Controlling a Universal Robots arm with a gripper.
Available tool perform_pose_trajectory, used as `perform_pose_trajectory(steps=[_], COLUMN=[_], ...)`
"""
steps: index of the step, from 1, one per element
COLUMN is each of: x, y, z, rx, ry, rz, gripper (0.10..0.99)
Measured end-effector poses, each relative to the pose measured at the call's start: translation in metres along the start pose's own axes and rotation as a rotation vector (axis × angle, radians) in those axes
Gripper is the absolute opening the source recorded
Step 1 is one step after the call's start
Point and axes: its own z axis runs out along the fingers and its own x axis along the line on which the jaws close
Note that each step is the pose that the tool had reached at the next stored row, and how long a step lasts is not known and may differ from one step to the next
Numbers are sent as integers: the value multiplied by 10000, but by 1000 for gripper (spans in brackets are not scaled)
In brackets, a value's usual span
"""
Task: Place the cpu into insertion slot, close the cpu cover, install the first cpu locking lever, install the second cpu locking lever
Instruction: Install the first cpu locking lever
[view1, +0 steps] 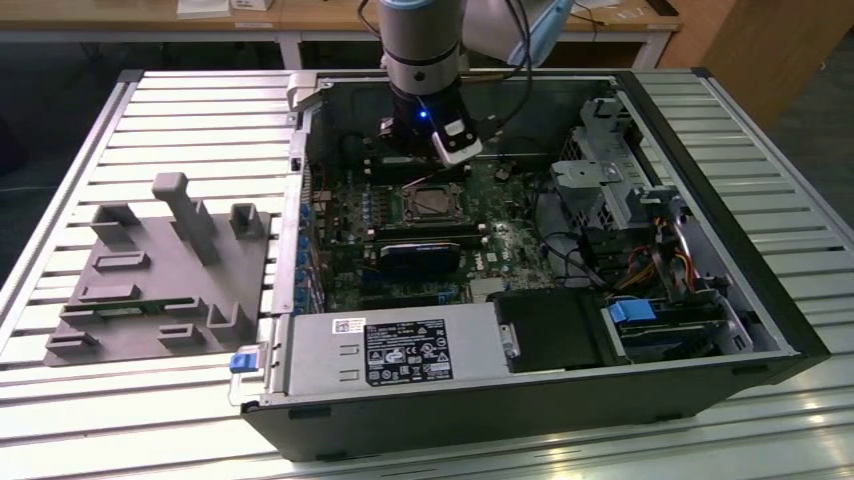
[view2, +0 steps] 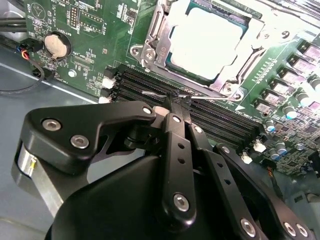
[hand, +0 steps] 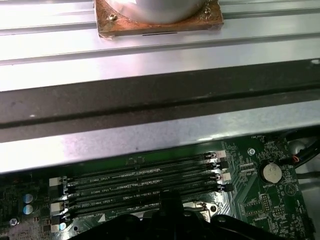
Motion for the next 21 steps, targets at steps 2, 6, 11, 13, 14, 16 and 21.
perform_pose_trajectory(steps=[2, 6, 11, 13, 14, 16, 21], x=[2, 4, 9, 12, 16, 31, 50], y=[-2, -6, -3, -4, -2, 12, 25], z=[8, 26, 38, 42, 45, 50, 63], rx=[-19, -41, 10, 33, 39, 46, 95], ry=[-105, -262, -351, -393, -410, -434, -523], rz=[-24, -50, 158, 303, 362, 426, 617], gripper=[102, 102, 102, 102, 102, 102, 102])
